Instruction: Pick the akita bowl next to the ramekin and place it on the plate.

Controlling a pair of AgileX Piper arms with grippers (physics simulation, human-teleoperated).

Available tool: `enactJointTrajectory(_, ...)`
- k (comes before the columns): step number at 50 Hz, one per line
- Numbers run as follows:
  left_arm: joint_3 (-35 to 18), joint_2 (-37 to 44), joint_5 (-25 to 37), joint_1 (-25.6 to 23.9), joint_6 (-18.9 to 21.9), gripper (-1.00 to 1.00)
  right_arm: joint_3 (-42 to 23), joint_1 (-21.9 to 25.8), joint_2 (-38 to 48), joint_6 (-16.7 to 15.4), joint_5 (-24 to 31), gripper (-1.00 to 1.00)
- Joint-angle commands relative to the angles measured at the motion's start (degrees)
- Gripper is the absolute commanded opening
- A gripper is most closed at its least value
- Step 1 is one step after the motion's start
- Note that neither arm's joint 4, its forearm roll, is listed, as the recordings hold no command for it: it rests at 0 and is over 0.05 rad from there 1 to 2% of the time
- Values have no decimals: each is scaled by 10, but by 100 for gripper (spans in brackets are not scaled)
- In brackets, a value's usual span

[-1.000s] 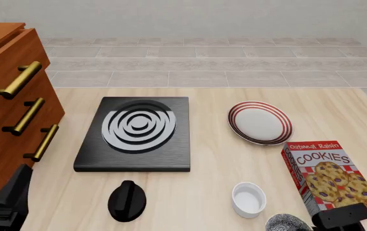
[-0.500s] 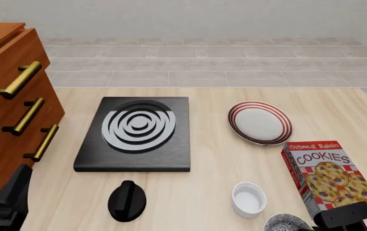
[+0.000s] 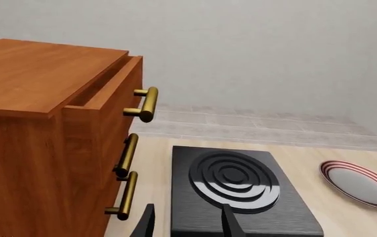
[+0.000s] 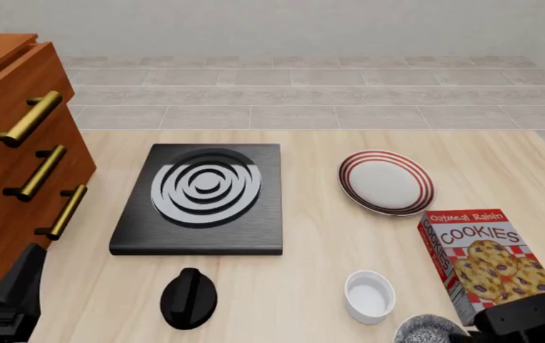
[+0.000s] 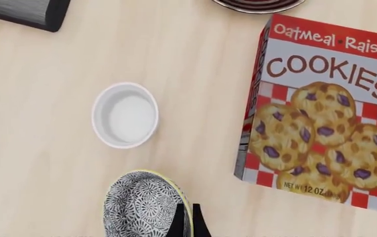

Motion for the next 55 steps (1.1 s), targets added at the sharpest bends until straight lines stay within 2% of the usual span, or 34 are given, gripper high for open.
enactJointTrajectory(1, 0, 1, 0, 0, 1, 100, -23, 3, -15, 8, 25, -100)
enactJointTrajectory(18, 2, 19, -18, 0, 3, 100, -68, 3, -10, 13, 40, -100)
enactJointTrajectory(23, 2, 23, -21, 0, 3, 100, -81, 7, -13, 26, 46, -100)
enactJointTrajectory(36, 2, 18, -17, 0, 3, 100, -125, -4, -11, 34, 59, -100)
enactJointTrajectory(55, 1, 7, -6, 1, 3, 100, -160, -7, 8, 72, 44, -100)
